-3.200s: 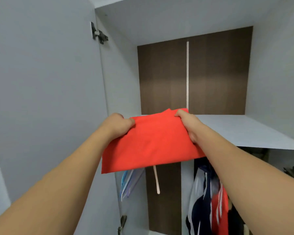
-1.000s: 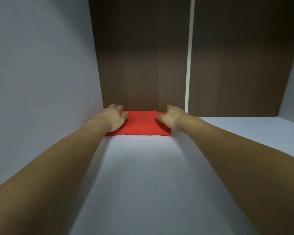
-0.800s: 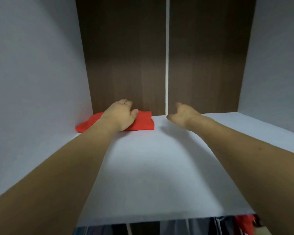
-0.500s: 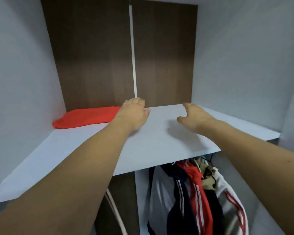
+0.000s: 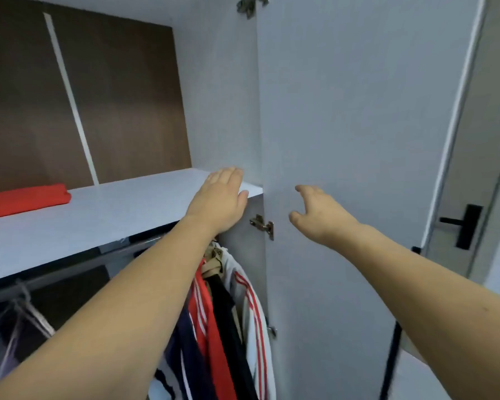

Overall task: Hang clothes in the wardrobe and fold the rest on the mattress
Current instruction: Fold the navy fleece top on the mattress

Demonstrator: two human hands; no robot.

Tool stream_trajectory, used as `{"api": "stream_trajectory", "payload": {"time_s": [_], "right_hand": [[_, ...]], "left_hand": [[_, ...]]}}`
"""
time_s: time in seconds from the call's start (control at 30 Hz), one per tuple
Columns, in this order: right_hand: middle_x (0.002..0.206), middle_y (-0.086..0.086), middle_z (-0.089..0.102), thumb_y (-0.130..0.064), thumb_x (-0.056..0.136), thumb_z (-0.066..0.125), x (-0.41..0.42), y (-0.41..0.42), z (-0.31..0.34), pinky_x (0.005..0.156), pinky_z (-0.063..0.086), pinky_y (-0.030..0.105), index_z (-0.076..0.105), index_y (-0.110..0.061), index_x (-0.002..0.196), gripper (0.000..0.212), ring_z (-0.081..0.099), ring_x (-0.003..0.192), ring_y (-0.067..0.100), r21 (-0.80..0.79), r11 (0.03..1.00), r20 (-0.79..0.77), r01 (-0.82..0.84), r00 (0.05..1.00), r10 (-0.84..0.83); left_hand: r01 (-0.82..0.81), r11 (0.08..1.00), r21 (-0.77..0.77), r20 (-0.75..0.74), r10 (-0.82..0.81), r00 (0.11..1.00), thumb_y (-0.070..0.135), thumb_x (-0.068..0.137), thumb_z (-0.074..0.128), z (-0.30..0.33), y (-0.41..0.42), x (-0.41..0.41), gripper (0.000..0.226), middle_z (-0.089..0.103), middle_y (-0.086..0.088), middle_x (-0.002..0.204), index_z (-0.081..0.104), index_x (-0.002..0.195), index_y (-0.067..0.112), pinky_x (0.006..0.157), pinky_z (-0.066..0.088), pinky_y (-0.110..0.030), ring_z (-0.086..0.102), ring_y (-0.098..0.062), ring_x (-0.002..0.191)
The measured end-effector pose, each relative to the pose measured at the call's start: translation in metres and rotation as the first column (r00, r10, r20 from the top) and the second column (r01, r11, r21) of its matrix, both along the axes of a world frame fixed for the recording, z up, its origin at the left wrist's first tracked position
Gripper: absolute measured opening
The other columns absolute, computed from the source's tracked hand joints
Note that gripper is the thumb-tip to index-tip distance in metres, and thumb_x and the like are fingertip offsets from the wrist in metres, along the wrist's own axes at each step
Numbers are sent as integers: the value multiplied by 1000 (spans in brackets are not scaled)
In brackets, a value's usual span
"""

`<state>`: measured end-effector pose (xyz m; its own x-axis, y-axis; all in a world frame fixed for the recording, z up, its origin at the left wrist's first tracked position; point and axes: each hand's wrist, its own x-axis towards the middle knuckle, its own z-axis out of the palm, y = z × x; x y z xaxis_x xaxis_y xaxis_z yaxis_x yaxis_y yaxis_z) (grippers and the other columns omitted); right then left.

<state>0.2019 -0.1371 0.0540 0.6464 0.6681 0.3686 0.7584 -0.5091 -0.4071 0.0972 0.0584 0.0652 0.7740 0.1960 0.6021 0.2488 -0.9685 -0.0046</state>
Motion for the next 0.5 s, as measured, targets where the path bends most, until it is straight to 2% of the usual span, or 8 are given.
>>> {"api": "stream_trajectory", "payload": {"time_s": [0.1, 0.27, 0.4, 0.5], "right_hand": [[158, 8, 28, -27, 97, 48, 3, -73, -28, 112, 26, 30, 24, -10, 153, 64, 29, 143, 24, -28, 999, 5, -16, 1000, 16], [155, 1, 36, -27, 93, 52, 17, -198, -74, 111, 30, 28, 35, -16, 150, 60, 36, 140, 17, -77, 997, -72, -28, 997, 22], [142, 3, 53, -26, 88, 56, 48, -290, -80, 102, 40, 28, 49, -16, 140, 54, 54, 124, 16, -110, 993, -108, 50, 992, -62], [146, 6, 49, -27, 89, 58, 84, -352, -81, 109, 34, 31, 46, -14, 143, 57, 46, 133, 20, -89, 976, -69, 201, 976, -207]], "left_hand": [[123, 990, 68, 62, -127, 990, 22, 101, 47, -26, -80, 11, 51, 42, -16, 149, 40, 146, 0, 120, 22, -40, 36, -32, 139], [356, 912, 205, 42, -371, 928, 19, 98, 53, -58, -215, 46, 54, 41, -18, 152, 41, 147, -1, 119, 25, -49, 37, -35, 142], [535, 780, 324, 44, -577, 815, 21, 95, 51, -58, -315, 93, 53, 45, -18, 149, 46, 143, -2, 119, 27, -50, 40, -36, 141], [590, 705, 395, -11, -638, 770, 22, 97, 52, -57, -372, 134, 54, 44, -19, 150, 45, 144, -2, 119, 27, -50, 38, -35, 142]]}}
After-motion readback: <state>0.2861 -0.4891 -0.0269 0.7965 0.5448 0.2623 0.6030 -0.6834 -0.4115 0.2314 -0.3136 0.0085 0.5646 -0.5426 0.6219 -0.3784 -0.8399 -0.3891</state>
